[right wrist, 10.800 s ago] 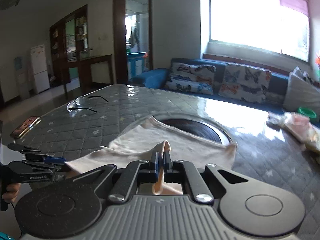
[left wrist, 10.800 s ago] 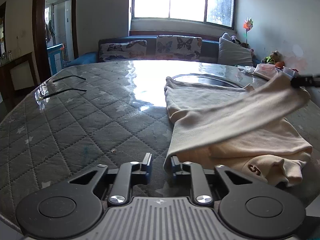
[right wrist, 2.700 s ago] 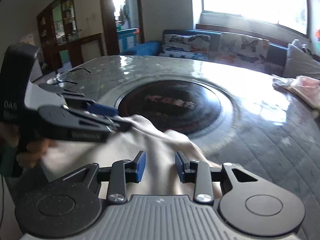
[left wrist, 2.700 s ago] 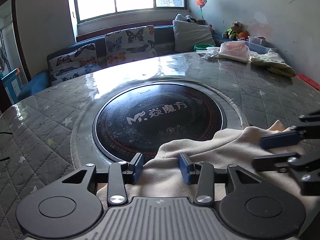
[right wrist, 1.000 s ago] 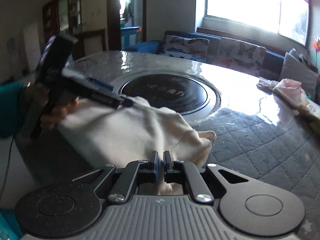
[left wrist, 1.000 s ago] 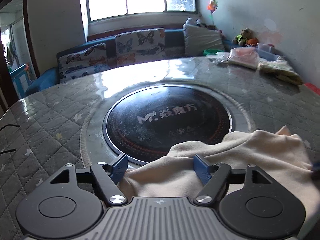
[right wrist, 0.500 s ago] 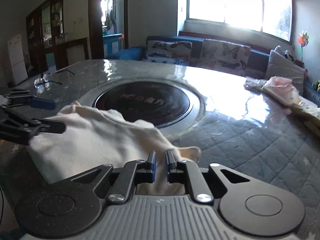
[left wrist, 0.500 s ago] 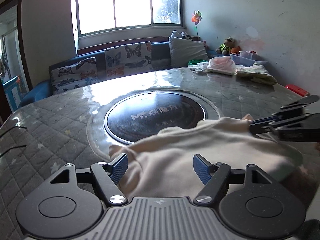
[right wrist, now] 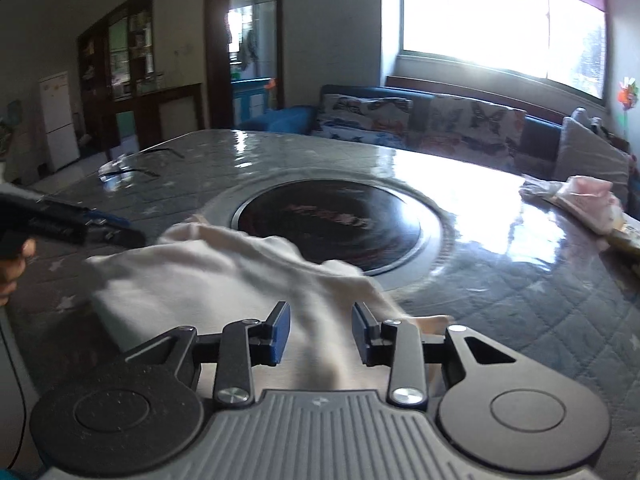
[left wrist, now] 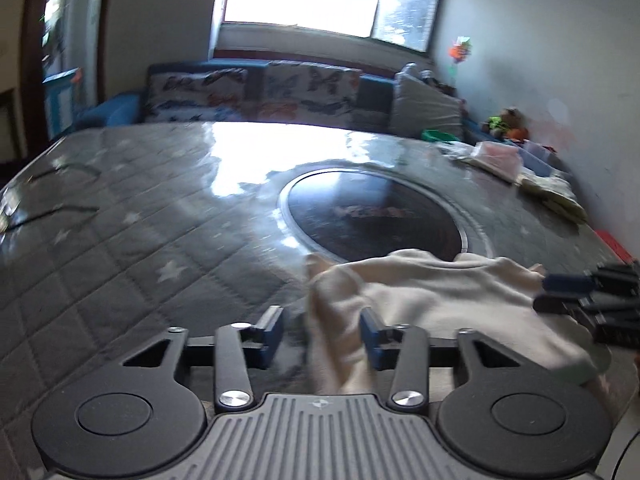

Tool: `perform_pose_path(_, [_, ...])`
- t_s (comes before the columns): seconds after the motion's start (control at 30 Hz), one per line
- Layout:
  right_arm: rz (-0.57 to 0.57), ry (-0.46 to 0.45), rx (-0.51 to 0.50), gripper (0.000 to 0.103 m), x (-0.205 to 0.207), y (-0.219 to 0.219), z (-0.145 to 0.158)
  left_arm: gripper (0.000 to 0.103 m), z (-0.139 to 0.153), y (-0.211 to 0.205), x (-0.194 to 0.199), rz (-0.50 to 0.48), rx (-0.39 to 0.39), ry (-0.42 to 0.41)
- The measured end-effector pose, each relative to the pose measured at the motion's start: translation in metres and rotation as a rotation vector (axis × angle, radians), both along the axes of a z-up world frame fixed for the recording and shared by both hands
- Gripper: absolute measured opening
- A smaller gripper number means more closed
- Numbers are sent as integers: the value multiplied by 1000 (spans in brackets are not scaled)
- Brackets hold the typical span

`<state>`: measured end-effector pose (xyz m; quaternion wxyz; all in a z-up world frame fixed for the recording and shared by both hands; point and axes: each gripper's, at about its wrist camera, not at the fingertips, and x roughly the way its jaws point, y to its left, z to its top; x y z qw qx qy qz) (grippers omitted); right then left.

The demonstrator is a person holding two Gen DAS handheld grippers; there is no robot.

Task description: Fold clothes

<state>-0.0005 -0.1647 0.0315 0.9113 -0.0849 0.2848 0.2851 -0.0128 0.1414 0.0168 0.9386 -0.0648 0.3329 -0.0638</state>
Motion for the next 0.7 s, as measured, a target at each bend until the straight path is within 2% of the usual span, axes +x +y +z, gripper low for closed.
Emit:
perform_pose_path(0.1, [35,8,-14,39,-4,11,-7,30,0,1,-3,-19,-10,7])
perform_pose_path(0.23, [46,22,-18,41,-7,17,-13,30,-1,-13,-7,-78,26,10])
perform_pose_path(0.53, [43,31,-15,42,-8,17,-15,31,-7,-21,-3,-103,9,42])
perform_pose_path(0.7, [41,29,-16,43,-9,17,-15,31,-12,-15,5,-119,-51,75])
